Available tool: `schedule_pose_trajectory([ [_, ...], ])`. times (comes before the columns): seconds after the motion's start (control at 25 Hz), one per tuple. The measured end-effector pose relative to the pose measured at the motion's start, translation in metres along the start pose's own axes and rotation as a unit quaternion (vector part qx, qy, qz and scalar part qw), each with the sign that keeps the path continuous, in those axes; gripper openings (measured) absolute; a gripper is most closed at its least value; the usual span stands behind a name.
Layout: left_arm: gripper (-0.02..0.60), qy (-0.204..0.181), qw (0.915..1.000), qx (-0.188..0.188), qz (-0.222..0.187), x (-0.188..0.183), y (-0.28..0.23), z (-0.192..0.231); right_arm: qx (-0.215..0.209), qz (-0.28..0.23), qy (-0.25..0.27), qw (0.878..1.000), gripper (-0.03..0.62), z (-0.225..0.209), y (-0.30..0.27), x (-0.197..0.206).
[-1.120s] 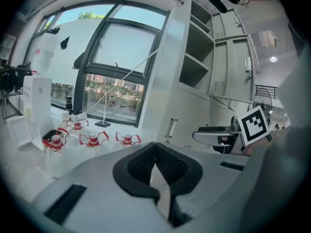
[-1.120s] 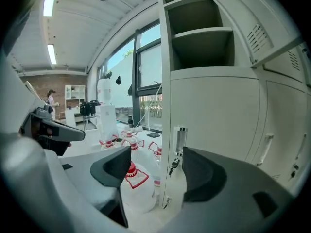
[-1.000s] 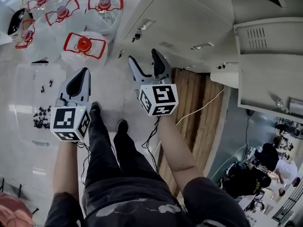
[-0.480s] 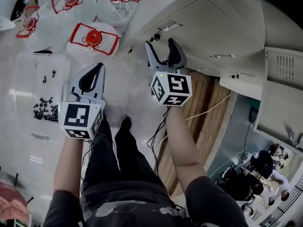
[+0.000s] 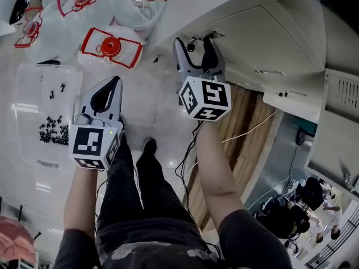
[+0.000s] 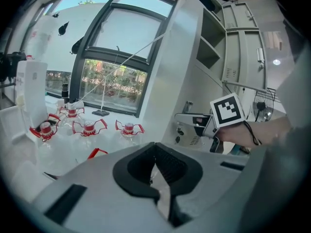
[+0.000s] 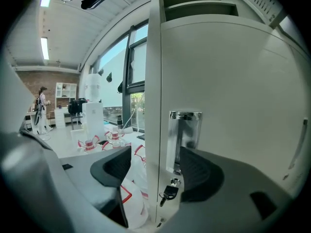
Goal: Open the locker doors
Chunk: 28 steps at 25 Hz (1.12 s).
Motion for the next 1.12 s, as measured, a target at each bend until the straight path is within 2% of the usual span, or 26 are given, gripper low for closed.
schedule_pose_trajectory([
  [0.24, 0.009, 0.009, 1.0, 0.0, 0.003, 0.002, -0.001, 0.004, 0.009, -0.006, -0.006, 1.0, 0.318, 0.0, -0.011, -0.005],
  [0.48, 0.009, 0.007, 0.9999, 0.003, 0.009, 0.007, 0.0, 0.006, 0.027, -0.019, -0.086, 0.996, 0.318, 0.004, -0.012, -0.009],
  [0.72, 0.009, 0.005, 0.9998, 0.01, 0.016, 0.013, 0.003, -0.005, 0.025, -0.006, -0.086, 0.996, 0.313, 0.01, 0.005, -0.004],
  [1.12, 0.009, -0.006, 0.9996, 0.022, 0.014, 0.016, 0.01, -0.027, 0.073, 0.018, -0.108, 0.991, 0.2, 0.016, 0.039, 0.011],
])
Point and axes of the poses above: the fingertips, and each gripper's own axes: y backward along the fingers, z to its left, x out of its underside, the point moved 9 cm from there along y, backward along the fingers, and after that the axes turned 5 degrees about z, right-handed, at the moved point
